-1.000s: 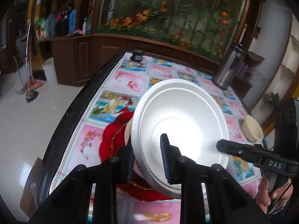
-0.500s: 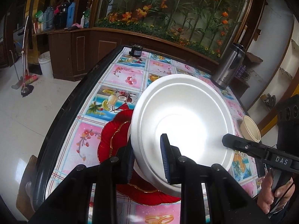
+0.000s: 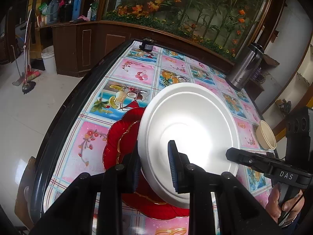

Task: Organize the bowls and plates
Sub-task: 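Carry the white foam bowl with the left gripper over the stack, then lower the white bowl into the beige bowl and open the left gripper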

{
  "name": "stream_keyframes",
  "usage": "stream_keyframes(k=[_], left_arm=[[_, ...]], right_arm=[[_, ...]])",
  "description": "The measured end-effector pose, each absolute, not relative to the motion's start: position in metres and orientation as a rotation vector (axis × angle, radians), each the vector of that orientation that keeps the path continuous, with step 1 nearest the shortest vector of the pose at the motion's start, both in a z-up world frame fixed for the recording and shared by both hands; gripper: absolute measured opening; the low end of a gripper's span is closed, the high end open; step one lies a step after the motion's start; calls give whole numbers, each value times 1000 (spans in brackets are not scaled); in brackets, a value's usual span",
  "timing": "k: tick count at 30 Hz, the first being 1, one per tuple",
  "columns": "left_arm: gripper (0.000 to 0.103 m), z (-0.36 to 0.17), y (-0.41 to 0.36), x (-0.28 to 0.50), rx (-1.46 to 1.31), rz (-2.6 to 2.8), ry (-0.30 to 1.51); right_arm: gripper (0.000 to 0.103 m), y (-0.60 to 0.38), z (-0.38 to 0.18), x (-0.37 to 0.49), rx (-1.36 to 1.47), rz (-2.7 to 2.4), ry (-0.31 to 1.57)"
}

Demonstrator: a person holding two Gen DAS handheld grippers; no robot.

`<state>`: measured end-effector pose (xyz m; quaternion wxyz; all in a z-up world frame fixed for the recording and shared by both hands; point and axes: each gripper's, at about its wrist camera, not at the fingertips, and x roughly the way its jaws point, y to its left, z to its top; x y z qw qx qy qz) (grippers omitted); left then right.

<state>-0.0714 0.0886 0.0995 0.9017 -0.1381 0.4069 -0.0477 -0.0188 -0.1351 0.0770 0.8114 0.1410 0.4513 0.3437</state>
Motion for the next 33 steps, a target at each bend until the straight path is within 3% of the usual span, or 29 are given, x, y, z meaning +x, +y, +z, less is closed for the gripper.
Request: stream_keyframes(k=[7,11,23,33], left_arm=[[24,102,91,-72,-310,-106,845],[36,103,93,-73,-319,-103,843],[41,119,94,-86,-321,-95,786],[48,136,48,-103,-231,-188,746]], right_arm=[[15,-135,83,-21,289,746,951],[16,-134,84,-22,297,766,963],[23,-163,91,-28,336,760,922],[23,-223,96,-25,444,690,867]])
